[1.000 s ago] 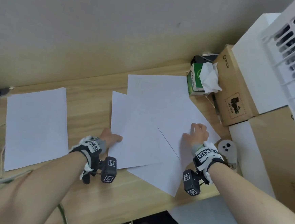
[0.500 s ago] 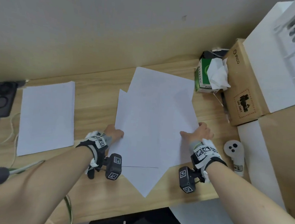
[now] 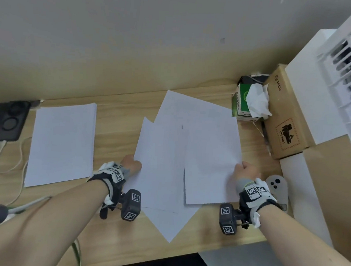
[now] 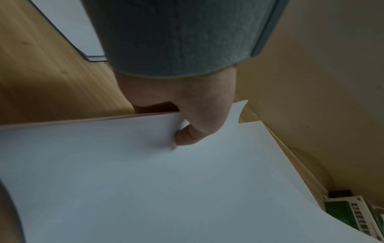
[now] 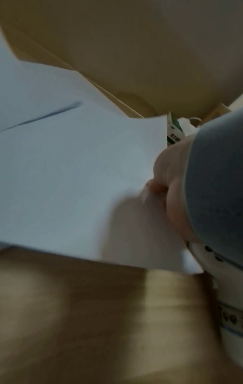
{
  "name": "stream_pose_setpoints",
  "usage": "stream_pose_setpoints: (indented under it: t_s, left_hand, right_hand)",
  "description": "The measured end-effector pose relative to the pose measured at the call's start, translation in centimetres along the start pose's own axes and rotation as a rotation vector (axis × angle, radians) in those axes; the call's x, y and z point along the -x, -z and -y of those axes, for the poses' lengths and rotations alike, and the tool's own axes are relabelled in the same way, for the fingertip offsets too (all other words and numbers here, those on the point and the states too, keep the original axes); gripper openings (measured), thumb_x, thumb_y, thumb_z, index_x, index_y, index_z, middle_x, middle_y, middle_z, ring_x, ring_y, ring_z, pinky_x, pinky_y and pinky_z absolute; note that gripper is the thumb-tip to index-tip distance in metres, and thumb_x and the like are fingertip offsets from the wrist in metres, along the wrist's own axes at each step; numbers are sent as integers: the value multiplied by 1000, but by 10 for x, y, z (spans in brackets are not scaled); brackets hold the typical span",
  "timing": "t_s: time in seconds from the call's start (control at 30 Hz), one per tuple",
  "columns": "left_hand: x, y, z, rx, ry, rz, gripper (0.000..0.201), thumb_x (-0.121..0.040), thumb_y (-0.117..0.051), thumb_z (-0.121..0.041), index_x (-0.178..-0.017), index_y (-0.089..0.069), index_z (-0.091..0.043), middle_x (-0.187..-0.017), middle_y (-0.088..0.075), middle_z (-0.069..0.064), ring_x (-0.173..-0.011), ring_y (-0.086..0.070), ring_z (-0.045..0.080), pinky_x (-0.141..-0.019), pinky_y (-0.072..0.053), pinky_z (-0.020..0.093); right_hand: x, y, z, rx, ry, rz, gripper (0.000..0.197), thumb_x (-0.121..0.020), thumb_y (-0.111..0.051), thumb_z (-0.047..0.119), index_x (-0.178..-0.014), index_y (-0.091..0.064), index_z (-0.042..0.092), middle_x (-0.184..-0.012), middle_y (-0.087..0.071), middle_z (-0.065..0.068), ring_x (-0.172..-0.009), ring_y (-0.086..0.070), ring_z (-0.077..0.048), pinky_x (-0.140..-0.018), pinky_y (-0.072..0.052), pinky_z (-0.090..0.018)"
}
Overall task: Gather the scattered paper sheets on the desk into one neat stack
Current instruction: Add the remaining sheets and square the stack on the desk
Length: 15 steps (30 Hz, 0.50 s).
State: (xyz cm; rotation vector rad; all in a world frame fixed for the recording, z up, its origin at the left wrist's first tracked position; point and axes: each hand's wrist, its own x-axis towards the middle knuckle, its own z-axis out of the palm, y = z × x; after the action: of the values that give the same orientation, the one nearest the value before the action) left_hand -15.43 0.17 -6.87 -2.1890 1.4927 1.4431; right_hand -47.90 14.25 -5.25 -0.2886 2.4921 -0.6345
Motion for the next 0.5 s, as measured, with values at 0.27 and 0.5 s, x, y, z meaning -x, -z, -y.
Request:
stream_pose_setpoints:
  t_s: [0.27,0.5]
  left_hand:
    - [15,16,9,-85,-69,-66,21,-92,-44,-5,-110,-56,-4,-84,-49,6,-88,-45,21,-78,-37,30]
    - [20,28,21,6,-37,21,38,-91,-46,-7,-126,-52,6,-127,-57,25,-118,-56,38,-95,-46,40]
  right_hand:
    - [28,11,-5,-48,-26,91,33,-98,-46,17,-119,-61,-5,-106,-62,-25,-89,-55,-31,-77,-42,-34]
    - [76,-42,7,-121,50,235,19,-71,-58,22,-66,-58,4,-64,-43,-3,-62,-39,-17,-58,-33,-27]
